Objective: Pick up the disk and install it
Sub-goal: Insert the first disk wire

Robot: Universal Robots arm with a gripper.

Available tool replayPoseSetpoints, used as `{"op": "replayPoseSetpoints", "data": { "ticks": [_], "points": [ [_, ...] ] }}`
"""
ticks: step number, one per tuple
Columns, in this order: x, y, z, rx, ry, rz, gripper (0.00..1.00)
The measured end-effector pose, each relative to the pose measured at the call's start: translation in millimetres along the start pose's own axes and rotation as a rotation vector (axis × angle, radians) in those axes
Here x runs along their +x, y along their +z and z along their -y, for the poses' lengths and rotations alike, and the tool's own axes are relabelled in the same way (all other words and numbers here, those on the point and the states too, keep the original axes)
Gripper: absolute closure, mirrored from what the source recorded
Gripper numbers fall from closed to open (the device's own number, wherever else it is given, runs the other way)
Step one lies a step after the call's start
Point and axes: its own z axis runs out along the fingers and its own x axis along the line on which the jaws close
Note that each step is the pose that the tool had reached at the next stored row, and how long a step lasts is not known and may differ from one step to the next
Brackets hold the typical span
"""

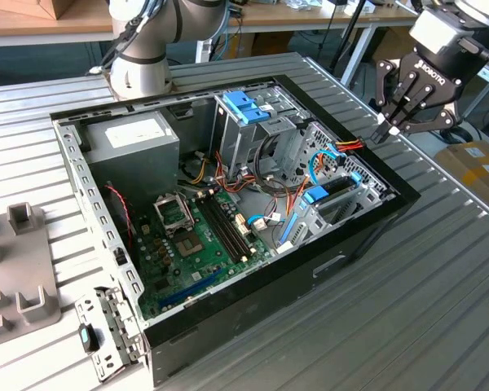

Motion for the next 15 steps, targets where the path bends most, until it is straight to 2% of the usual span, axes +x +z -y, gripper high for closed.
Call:
{"op": "replayPoseSetpoints", "data": {
  "ticks": [15],
  "points": [
    [-0.7,4.1,7.2,-0.0008,-0.011,-0.0014,0.90]
  ]
}}
